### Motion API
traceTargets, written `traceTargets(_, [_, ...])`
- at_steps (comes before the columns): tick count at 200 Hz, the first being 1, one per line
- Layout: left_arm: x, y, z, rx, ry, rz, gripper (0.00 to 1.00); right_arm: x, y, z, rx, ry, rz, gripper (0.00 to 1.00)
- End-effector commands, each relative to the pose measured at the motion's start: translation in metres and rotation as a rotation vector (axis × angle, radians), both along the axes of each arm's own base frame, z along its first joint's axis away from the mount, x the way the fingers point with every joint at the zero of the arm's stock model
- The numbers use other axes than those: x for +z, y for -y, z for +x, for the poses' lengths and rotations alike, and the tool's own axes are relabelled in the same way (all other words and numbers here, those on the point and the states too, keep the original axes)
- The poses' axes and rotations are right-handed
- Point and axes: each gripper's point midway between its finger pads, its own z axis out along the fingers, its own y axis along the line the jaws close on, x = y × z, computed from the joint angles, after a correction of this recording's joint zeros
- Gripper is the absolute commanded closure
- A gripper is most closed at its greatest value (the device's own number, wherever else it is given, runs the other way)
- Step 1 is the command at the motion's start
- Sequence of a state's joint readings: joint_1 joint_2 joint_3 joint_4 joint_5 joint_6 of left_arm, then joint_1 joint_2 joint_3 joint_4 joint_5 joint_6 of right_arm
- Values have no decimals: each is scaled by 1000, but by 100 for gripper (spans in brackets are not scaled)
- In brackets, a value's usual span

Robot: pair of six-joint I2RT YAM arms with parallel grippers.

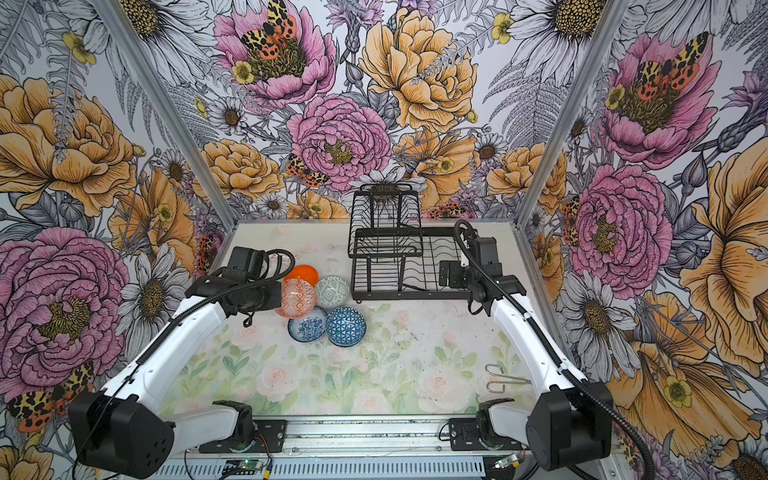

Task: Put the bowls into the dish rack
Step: 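Reach the left gripper to the red patterned bowl, grasp and lift it, then pass the red patterned bowl from the left gripper to the right gripper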

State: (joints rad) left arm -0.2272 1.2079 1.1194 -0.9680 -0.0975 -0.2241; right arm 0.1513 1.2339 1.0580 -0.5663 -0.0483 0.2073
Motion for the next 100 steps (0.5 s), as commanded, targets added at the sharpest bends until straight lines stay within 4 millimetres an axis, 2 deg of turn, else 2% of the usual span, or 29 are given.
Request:
traceTargets(1, [83, 15, 11, -64, 258, 94, 100, 59, -29, -16, 142, 87, 113, 1])
traceTargets(23, [134, 53, 17, -184, 422, 193, 100, 102, -56, -35, 256, 137, 252, 1])
traceTargets(38, [150, 81, 25, -253, 492, 255, 100, 135, -80, -51, 360, 177, 347, 2])
traceTargets(50, [157, 103, 34, -299, 537, 267, 100, 152, -98, -63, 436, 194, 387, 3])
traceTargets(71, [167, 138, 48, -367, 596, 263, 100, 165, -118, -74, 493, 185, 436, 6])
traceTargets(100, [181, 174, 61, -437, 648, 195, 100, 160, -134, -79, 520, 142, 464, 15])
